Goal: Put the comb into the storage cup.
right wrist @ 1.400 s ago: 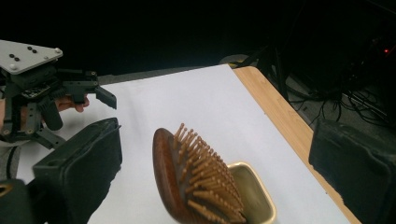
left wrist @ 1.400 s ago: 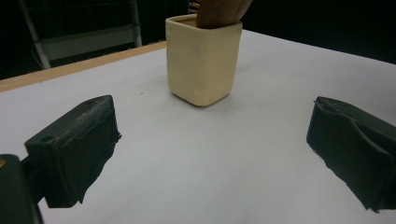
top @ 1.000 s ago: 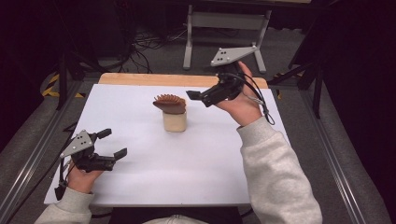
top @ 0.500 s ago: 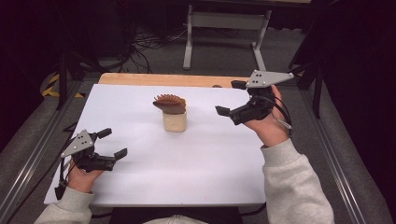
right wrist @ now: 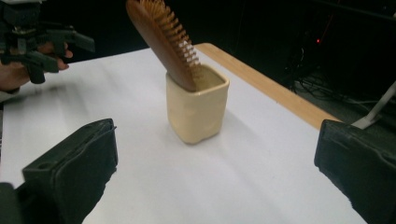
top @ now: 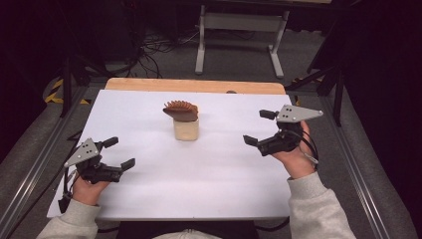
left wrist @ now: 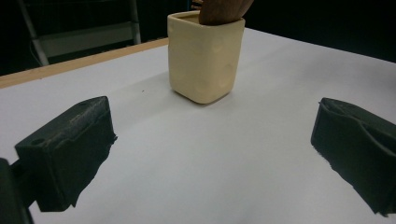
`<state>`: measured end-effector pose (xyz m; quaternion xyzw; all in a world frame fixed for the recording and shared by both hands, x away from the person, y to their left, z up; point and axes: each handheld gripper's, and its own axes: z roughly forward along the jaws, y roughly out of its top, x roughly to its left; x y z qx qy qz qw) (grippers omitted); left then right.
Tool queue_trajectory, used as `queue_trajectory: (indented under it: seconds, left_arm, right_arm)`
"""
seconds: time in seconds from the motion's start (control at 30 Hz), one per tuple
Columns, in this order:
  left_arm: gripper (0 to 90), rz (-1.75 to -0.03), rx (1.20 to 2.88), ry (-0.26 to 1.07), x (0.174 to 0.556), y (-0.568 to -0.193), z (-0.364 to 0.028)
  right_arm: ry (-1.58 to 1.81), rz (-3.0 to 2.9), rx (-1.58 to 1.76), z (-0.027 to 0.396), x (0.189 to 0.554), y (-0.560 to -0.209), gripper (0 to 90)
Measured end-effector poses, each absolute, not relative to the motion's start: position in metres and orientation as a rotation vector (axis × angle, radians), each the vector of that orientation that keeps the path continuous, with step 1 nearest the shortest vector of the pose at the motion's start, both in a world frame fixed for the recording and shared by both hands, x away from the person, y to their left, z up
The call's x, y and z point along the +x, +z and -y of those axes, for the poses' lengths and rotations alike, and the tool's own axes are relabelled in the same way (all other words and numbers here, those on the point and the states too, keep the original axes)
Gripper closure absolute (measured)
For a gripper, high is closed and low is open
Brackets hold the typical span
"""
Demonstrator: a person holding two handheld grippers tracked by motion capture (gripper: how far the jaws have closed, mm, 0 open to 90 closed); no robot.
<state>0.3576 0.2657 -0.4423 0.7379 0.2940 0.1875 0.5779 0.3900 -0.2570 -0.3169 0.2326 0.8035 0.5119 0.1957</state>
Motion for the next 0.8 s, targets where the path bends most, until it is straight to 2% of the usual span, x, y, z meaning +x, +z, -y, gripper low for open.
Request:
queue_trajectory:
  seconds: [0.8]
  left_arm:
    - [0.3,-0.653,1.776,0.431,0.358,-0.444,-0.264]
  right_arm:
    - [1.514,-2.219,0.76,0.283,0.368,-0.415,0.3]
